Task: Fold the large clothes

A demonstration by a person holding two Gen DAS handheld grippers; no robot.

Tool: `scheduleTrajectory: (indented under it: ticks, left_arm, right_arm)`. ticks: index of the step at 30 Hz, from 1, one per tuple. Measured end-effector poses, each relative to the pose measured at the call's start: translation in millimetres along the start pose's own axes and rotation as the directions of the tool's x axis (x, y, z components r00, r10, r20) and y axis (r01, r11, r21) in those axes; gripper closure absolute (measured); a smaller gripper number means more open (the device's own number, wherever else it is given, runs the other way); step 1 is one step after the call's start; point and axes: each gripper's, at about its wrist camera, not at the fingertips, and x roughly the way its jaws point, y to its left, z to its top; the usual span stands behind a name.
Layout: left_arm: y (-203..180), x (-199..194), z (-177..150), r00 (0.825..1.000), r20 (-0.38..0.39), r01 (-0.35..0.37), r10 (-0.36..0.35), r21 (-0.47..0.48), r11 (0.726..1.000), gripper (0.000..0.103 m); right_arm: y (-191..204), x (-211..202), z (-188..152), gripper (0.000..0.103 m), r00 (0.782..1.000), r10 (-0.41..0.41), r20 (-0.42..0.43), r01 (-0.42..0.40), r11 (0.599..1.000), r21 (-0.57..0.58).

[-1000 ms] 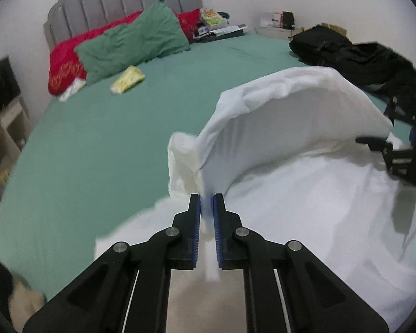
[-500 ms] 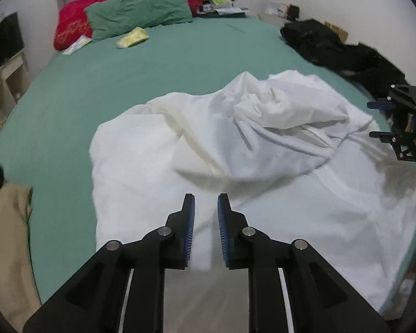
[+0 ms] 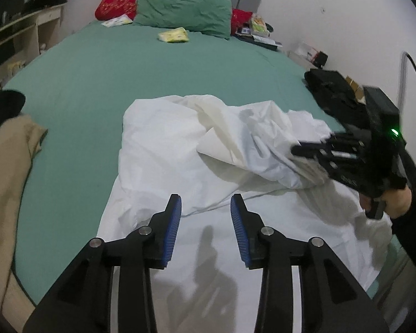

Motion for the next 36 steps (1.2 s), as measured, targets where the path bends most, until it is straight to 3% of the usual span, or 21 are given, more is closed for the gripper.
scheduleTrajectory:
  ticks: [3,7,9,11,14,16,18,20,22,25,28,36]
  left_arm:
    - [2.9,-1.5,1.8,1.000,0.003,0.025,-0.025,-0.032,0.999,0.064]
    - [-2.7,4.2,8.7,0.999,0.007,0.040,-0.039,-0.036,0.999,0.064]
    - [-9.1,9.5,16.7,0.999,0.014,0.045,-0.044,-0.035,0.998,0.064]
    - [-22.4,16.2,29.2,0.996,0.029,0.084,-0.083,-0.022,0.996,0.064]
    - [-41.8,34.8,44.8,0.995,0.025,0.093,-0.093,0.012,0.996,0.064]
    - [-48.3,53.9,47.7,0.997,-0.019,0.076,-0.076,0.022,0.997,0.064]
    - [-52.7,70.6,42.8,0.997,-0.066,0.037,-0.035,0.036,0.999,0.064]
    - [-54.8,85.0,34.6,0.993,-0.117,0.011,-0.003,0.066,0.998,0.064]
    - [-56.8,90.8,22.8,0.988,-0.150,-0.016,0.032,0.108,0.994,0.064]
    - [-57.6,85.9,10.1,0.982,-0.169,-0.058,0.081,0.139,0.989,0.064]
    - [-53.1,69.5,-1.2,0.984,-0.167,-0.035,0.053,0.107,0.994,0.064]
    - [-38.3,-7.7,-30.8,0.994,-0.072,-0.083,0.085,0.020,0.996,0.064]
  right_arm:
    - [7.3,-12.0,-9.6,0.101,0.994,0.097,-0.052,-0.099,0.995,-0.031]
    - [13.5,-4.7,-27.0,0.100,0.989,0.058,-0.132,-0.068,0.995,-0.069]
    - [14.3,-7.8,-30.0,0.099,0.991,0.023,-0.129,-0.032,0.997,-0.065]
    - [12.0,-16.8,-30.0,0.098,0.994,0.040,-0.106,-0.044,0.999,-0.032]
    - [15.6,-30.7,-29.3,0.089,0.995,0.083,-0.058,-0.084,0.996,-0.008]
    - [15.9,-31.0,-27.6,0.070,0.997,0.076,-0.035,-0.075,0.997,0.013]
    - [11.8,-26.8,-27.9,0.059,0.997,0.071,-0.022,-0.070,0.997,0.041]
    - [5.4,-19.1,-28.1,0.055,0.998,0.057,-0.018,-0.055,0.995,0.079]
    - [-3.2,-5.0,-29.9,0.055,0.993,0.108,-0.041,-0.101,0.986,0.134]
    - [-5.1,6.8,-37.1,0.055,0.987,0.147,-0.071,-0.134,0.977,0.164]
    - [-2.5,-0.5,-40.2,0.054,0.981,0.169,-0.097,-0.150,0.973,0.175]
    - [-5.5,-70.6,-63.4,0.054,0.996,0.036,-0.077,-0.019,0.975,0.220]
